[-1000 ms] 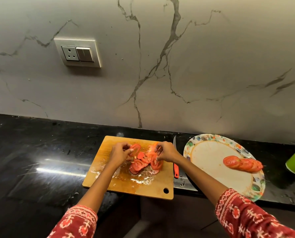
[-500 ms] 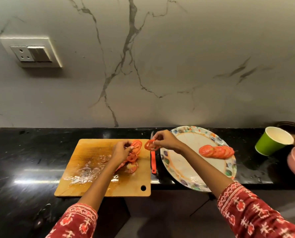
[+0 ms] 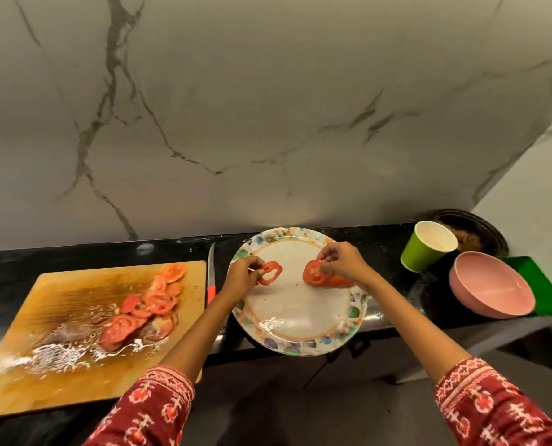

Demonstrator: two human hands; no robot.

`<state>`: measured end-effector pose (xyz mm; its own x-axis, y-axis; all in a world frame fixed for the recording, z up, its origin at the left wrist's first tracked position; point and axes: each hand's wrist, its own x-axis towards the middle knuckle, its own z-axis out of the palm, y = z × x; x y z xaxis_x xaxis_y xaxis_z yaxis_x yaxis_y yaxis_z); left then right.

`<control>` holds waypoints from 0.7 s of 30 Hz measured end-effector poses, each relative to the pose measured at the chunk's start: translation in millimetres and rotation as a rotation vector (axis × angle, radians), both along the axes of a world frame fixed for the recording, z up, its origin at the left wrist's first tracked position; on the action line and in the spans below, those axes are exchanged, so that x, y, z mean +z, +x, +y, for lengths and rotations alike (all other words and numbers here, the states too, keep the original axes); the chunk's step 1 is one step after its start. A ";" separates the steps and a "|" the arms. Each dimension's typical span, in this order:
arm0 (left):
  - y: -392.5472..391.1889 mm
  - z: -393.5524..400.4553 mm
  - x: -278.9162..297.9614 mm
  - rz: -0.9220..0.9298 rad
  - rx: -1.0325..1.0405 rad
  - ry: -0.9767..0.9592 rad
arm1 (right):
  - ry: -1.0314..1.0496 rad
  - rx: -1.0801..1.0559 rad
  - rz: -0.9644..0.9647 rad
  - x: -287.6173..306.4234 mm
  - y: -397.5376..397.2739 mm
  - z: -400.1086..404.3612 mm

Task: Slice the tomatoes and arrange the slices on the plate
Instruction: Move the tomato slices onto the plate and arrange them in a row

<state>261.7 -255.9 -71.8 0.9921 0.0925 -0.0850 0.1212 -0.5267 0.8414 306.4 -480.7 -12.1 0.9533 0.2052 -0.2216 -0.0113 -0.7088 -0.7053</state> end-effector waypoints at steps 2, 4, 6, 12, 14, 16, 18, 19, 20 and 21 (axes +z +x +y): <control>5.6 -10.0 -2.4 0.011 -0.023 -0.003 | 0.007 -0.015 0.012 -5.7 5.4 -0.5; 10.3 -15.2 -5.6 0.006 -0.039 -0.002 | -0.016 -0.026 0.008 -12.4 10.1 2.1; 14.8 -18.8 -8.9 0.010 -0.058 0.011 | -0.089 -0.029 -0.037 -20.7 14.2 1.7; 21.6 -28.7 -11.9 0.021 -0.098 -0.003 | -0.112 0.000 -0.218 -27.4 14.6 -4.3; 22.8 -33.9 -8.2 0.011 -0.128 -0.029 | -0.011 0.077 -0.181 -17.9 13.7 2.3; 24.6 -39.9 -3.2 0.017 -0.162 -0.072 | 0.062 0.159 -0.124 -12.5 13.2 10.6; 27.2 -46.1 1.2 0.022 -0.177 -0.106 | 0.076 0.195 -0.115 -10.7 13.3 16.0; 28.3 -48.7 2.1 0.022 -0.174 -0.123 | 0.070 0.198 -0.120 -10.9 14.6 16.7; 29.0 -51.0 2.0 0.015 -0.163 -0.135 | 0.064 0.192 -0.122 -10.5 15.6 16.0; 29.4 -52.7 0.9 0.005 -0.143 -0.136 | 0.057 0.178 -0.116 -10.0 17.3 14.4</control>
